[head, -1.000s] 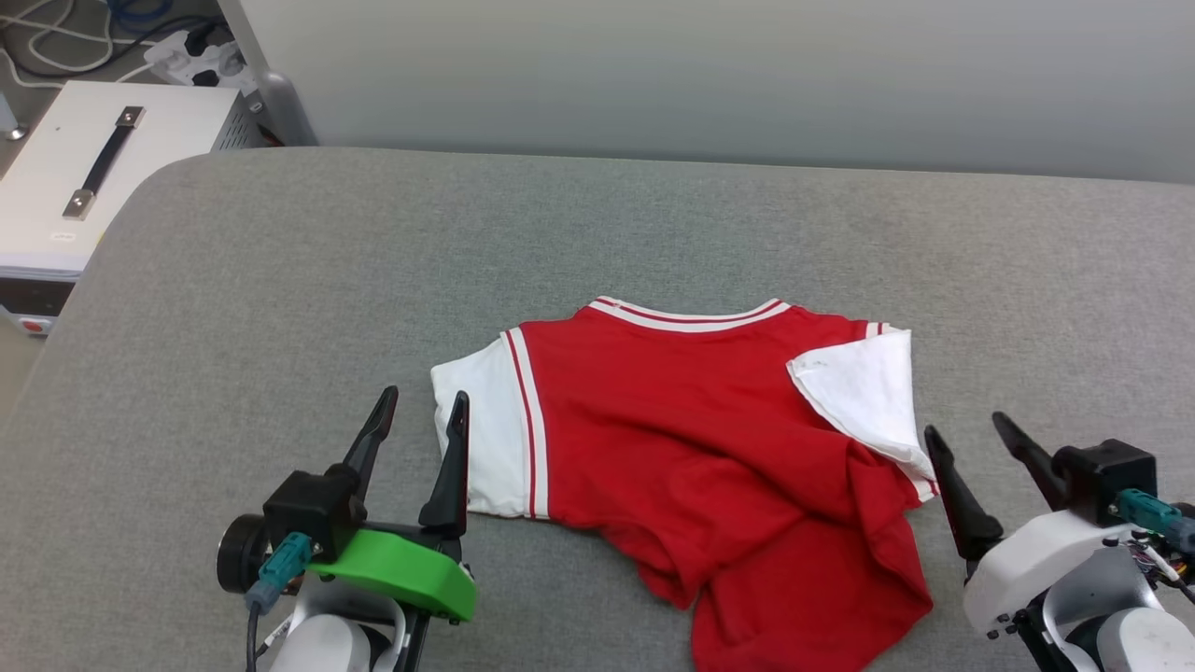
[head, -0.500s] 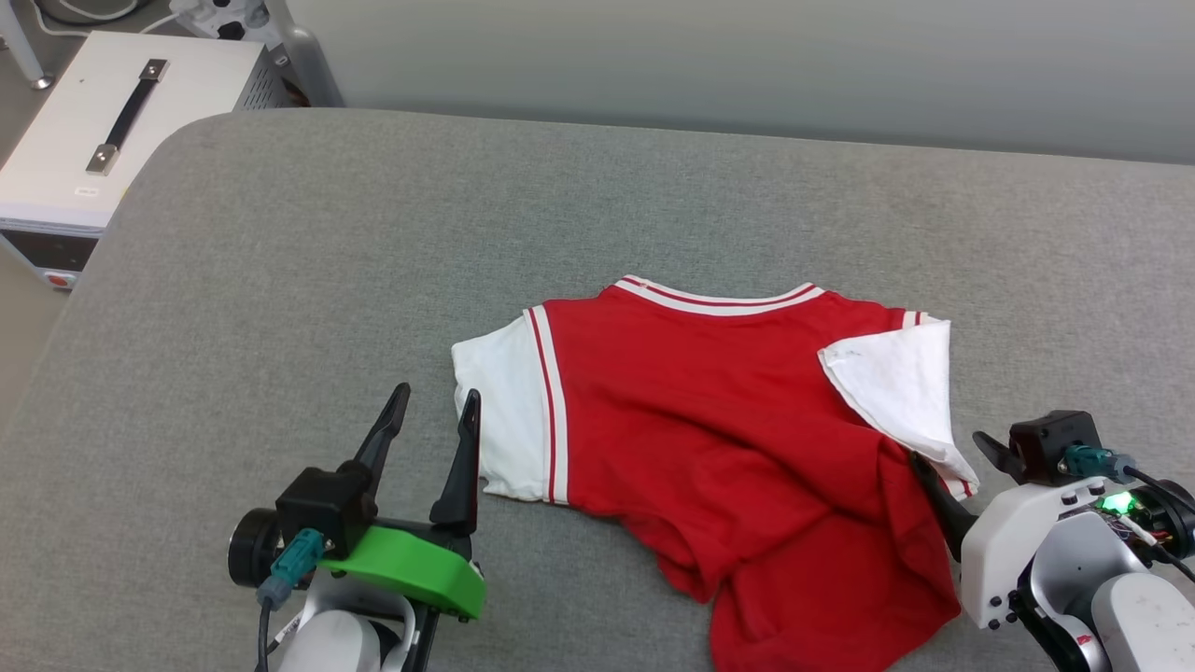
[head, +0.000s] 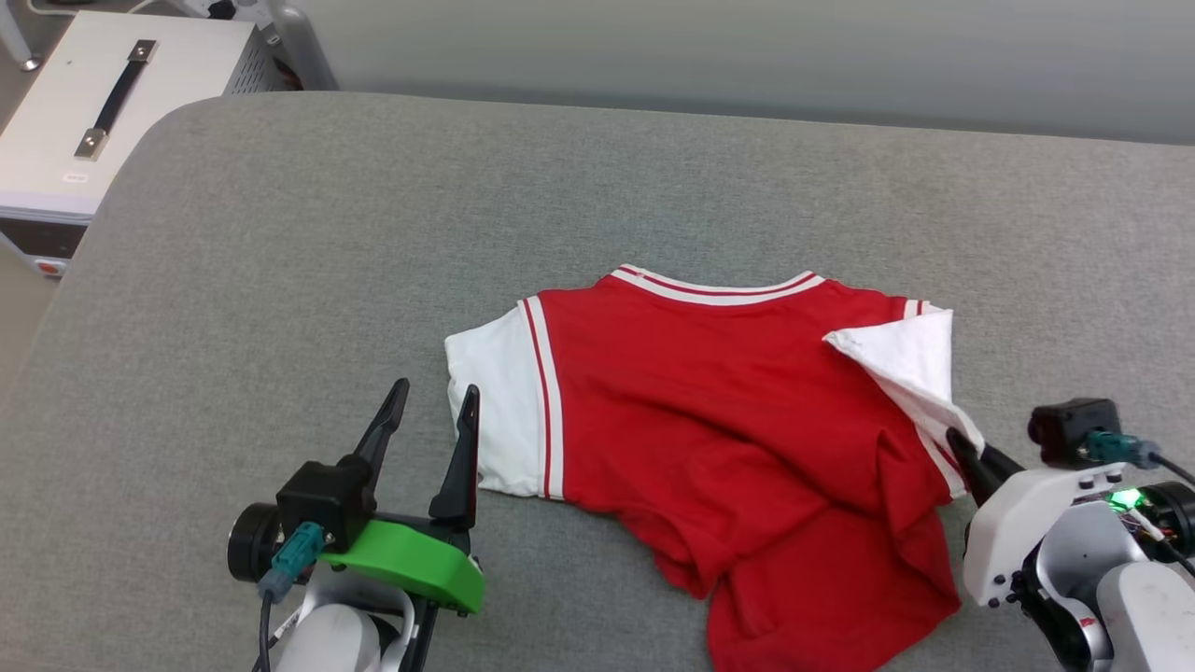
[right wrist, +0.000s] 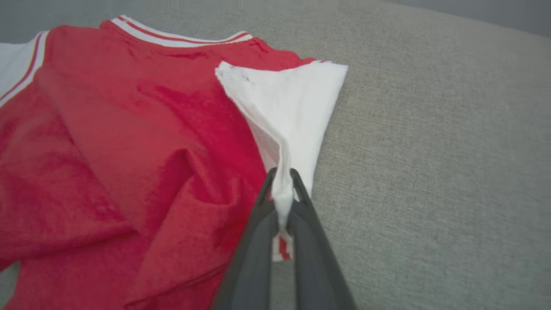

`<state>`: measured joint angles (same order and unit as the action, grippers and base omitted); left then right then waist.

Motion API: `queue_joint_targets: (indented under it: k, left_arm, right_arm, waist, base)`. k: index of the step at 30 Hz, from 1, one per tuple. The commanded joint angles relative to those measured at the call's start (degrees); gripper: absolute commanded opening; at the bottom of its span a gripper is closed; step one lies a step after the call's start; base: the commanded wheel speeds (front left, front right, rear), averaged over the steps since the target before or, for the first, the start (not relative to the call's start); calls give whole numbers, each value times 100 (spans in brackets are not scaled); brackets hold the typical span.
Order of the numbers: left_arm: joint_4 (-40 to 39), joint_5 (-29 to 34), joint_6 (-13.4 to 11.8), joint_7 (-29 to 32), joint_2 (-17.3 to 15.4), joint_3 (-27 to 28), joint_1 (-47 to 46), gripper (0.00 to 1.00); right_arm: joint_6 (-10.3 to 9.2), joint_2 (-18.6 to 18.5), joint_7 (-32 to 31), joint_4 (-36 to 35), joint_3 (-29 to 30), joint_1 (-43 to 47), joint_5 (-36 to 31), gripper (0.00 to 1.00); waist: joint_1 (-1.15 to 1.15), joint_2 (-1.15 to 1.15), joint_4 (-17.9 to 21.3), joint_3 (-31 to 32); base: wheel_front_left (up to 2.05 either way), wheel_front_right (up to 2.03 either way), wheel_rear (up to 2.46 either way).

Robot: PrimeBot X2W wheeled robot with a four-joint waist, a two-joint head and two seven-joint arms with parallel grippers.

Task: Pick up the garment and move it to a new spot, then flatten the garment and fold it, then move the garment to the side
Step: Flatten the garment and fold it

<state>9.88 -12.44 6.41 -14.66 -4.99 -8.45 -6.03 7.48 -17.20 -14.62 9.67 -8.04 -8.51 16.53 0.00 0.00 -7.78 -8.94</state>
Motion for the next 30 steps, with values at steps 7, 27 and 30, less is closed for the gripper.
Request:
queue_joint_targets:
  k: [7, 27, 30]
  left_arm:
    - [56, 88, 60, -34, 52, 83, -84, 100]
    - [328, 93, 98, -34, 21, 35, -106, 100]
    - [344, 82, 100, -34, 21, 51, -71, 100]
  right_arm:
    - [1, 631, 264, 98, 1156, 13, 644, 0]
    - [1, 1430, 616, 1026, 3235, -329, 724, 100]
    - [1, 1371, 886, 624, 2944, -150, 359, 100]
  waist:
    - [0, 0, 222, 136]
    - [0, 0, 446, 184]
    - [0, 0, 472, 316]
  base:
    - [0, 0, 0]
    - [0, 0, 0]
    - [0, 0, 0]
